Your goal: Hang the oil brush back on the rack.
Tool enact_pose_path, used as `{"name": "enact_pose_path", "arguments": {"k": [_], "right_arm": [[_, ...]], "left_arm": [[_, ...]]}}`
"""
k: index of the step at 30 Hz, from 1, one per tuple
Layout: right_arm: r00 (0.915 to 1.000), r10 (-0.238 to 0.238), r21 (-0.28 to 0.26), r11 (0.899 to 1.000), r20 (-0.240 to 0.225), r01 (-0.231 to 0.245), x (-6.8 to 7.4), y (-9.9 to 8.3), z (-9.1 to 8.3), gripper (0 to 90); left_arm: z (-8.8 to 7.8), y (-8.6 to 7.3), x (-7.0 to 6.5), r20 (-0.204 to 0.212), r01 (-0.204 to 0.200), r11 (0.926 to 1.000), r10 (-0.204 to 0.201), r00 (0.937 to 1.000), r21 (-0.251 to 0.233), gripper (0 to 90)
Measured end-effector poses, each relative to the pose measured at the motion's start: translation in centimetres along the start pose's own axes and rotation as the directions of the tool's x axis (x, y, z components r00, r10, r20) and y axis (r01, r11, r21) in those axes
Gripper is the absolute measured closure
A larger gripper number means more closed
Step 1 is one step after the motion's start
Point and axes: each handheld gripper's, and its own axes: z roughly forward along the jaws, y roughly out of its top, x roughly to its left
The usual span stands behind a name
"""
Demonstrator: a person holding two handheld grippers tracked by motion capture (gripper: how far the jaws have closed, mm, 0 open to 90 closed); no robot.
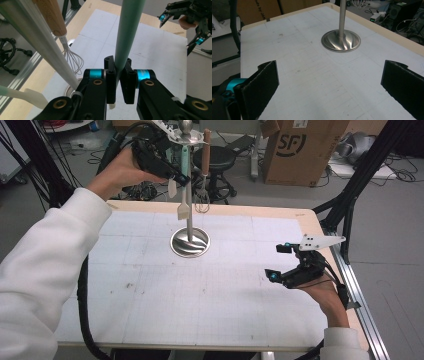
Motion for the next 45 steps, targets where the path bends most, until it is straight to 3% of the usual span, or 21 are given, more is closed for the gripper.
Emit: {"name": "enact_pose_path", "arguments": {"k": [11, 20, 36, 45], "right_arm": [[1.0, 0.0, 0.006, 1.0, -0.002, 0.0, 0.1, 0.0, 0.3, 0.0], [1.0, 0.004, 0.006, 1.0, -0.003, -0.004, 0.0, 0.0, 0.2, 0.0], [1.0, -0.002, 0.011, 1.0, -0.006, 0.002, 0.3, 0.0, 0.3, 0.0], [1.0, 0.0, 0.012, 1.0, -0.004, 0.0, 0.2, 0.0, 0.2, 0.0]], "left_arm": [[0.7, 0.8, -0.5, -0.035, -0.001, 0.9998, 0.002, 0.9994, 0.018, 84.1], [0.4, 0.6, -0.6, -0.036, -0.017, 0.9994, 0.018, 0.9992, 0.029, 84.2], [-0.5, -0.1, -0.7, -0.033, -0.005, 0.9997, 0.006, 0.9994, 0.024, 84.3], [0.0, 0.2, -0.6, -0.039, -0.02, 0.9997, 0.021, 0.999, 0.017, 84.5]]}}
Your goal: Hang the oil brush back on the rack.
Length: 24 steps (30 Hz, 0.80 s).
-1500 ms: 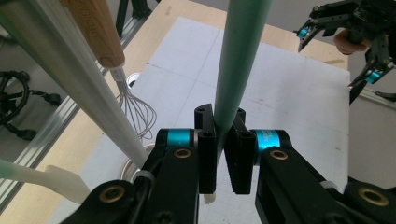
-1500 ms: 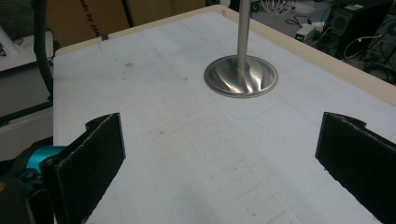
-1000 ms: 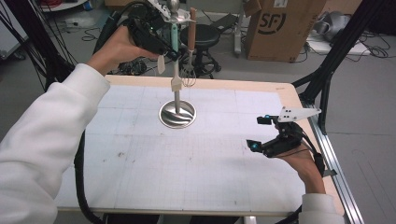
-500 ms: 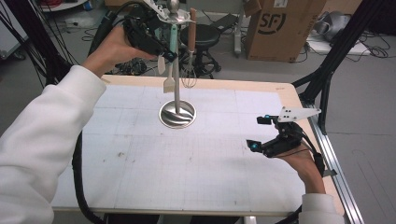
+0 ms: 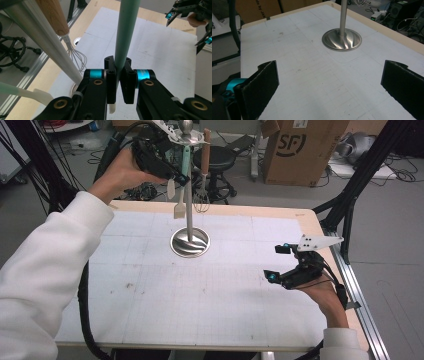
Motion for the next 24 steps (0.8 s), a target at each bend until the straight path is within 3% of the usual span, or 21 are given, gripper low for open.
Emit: {"name": "enact_pose_path", "arguments": {"k": [6, 13, 20, 24], "right_arm": [[1.0, 0.002, 0.005, 1.0, 0.001, -0.002, -0.1, 0.0, 0.2, 0.0], [1.0, -0.001, 0.009, 1.0, 0.0, 0.001, -0.1, 0.1, 0.5, 0.0], [1.0, -0.007, 0.009, 1.0, 0.0, 0.007, 0.1, 0.1, 0.6, 0.0], [1.0, -0.008, 0.007, 1.0, 0.0, 0.008, 0.2, 0.1, 0.6, 0.0]], "left_arm": [[0.2, 0.3, -0.2, -0.007, -0.011, 0.9999, 0.011, 0.9999, 0.01, 84.6], [-0.4, 0.0, -0.3, 0.026, -0.012, 0.9999, 0.012, 0.9996, 0.001, 84.6], [-0.8, -0.2, -0.3, 0.019, -0.012, 0.9999, 0.012, 0.9997, 0.0, 84.6], [-0.7, -0.2, -0.3, 0.036, -0.009, 0.9999, 0.009, 0.9993, 0.011, 84.5]]}}
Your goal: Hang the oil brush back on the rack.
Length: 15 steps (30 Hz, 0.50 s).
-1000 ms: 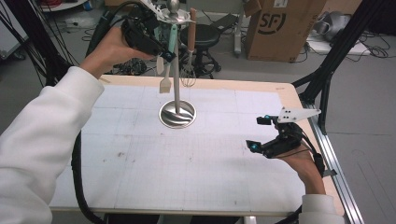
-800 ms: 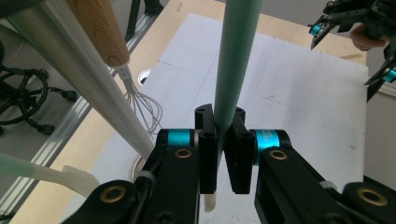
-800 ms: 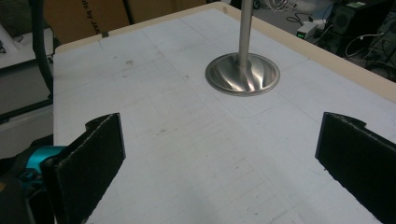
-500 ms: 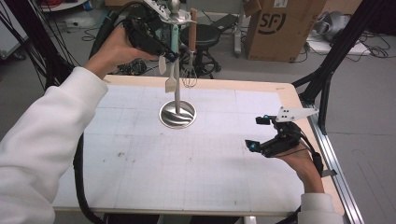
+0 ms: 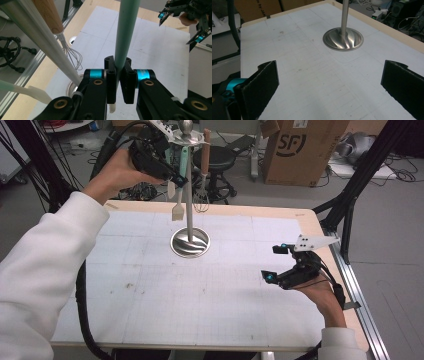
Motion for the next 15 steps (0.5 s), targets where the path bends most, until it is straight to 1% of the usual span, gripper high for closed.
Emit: {"name": "enact_pose_path", "arguments": {"k": [5, 7, 10, 12, 15], "right_arm": [[1.0, 0.0, 0.003, 1.0, 0.002, 0.0, -0.03, -0.01, 0.05, 0.0], [1.0, 0.003, 0.004, 1.0, 0.0, -0.003, 0.01, 0.0, 0.03, 0.0], [1.0, 0.004, 0.006, 1.0, 0.0, -0.004, -0.01, -0.03, -0.07, 0.0], [1.0, 0.006, 0.005, 1.0, 0.0, -0.006, -0.1, -0.07, -0.15, 0.0], [0.9999, 0.014, 0.002, 1.0, -0.001, -0.014, -0.24, -0.09, -0.15, 0.0]], "left_arm": [[0.42, 0.28, -0.19, 0.009, -0.007, 1.0, 0.007, 0.9999, -0.003, 84.5], [0.46, 0.25, 0.04, 0.004, 0.008, 1.0, -0.008, 1.0, -0.002, 84.5], [0.38, 0.08, 0.36, 0.001, 0.014, 0.9999, -0.014, 0.9999, -0.001, 84.5], [0.4, 0.08, 0.43, 0.009, 0.016, 0.9999, -0.016, 0.9998, -0.004, 84.5], [0.55, 0.14, 0.58, 0.019, 0.034, 0.9994, -0.034, 0.9992, -0.006, 84.5]]}}
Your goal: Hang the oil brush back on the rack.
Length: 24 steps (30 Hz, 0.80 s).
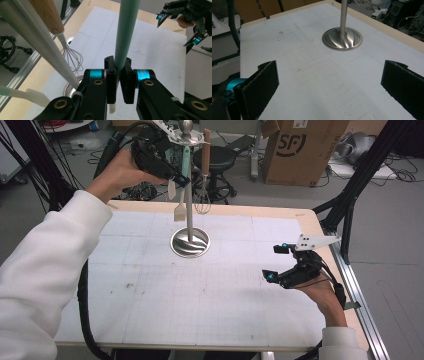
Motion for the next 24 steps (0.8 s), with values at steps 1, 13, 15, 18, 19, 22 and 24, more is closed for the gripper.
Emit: {"name": "enact_pose_path", "arguments": {"k": [1, 13, 15, 18, 19, 22, 24], "right_arm": [[1.0, -0.004, 0.002, 1.0, 0.0, 0.004, 0.0, 0.0, 0.0, 0.0], [1.0, -0.005, 0.001, 1.0, 0.002, 0.005, -0.3, 0.0, 0.1, 0.0], [1.0, -0.003, 0.006, 1.0, 0.003, 0.003, -0.3, -0.1, 0.2, 0.0], [1.0, -0.003, 0.008, 1.0, 0.007, 0.003, -0.3, -0.1, 0.3, 0.0], [1.0, -0.001, 0.009, 1.0, 0.008, 0.001, -0.3, -0.1, 0.3, 0.0], [0.9999, 0.002, 0.007, 1.0, 0.01, -0.002, -0.1, -0.2, 0.3, 0.0], [0.9999, 0.005, 0.006, 1.0, 0.015, -0.005, 0.0, -0.3, 0.3, 0.0]], "left_arm": [[0.1, 0.0, 0.1, 0.011, 0.009, 1.0, -0.009, 0.9999, -0.003, 84.5], [0.2, -0.3, 0.6, -0.052, -0.007, 1.0, 0.007, 0.9986, 0.001, 84.3], [0.3, -0.4, 0.3, -0.071, -0.032, 0.9995, 0.031, 0.9969, -0.006, 83.4], [0.1, -0.5, -0.1, -0.118, -0.053, 0.9986, 0.052, 0.9917, -0.007, 61.2], [0.0, -0.6, -0.3, -0.114, -0.06, 0.9982, 0.059, 0.9917, -0.003, 57.1], [-0.5, -1.0, -0.9, -0.101, -0.054, 0.9985, 0.054, 0.9934, 0.006, 39.4], [-0.9, -1.4, -1.7, -0.135, -0.08, 0.9965, 0.082, 0.9874, 0.026, 26.0]]}}
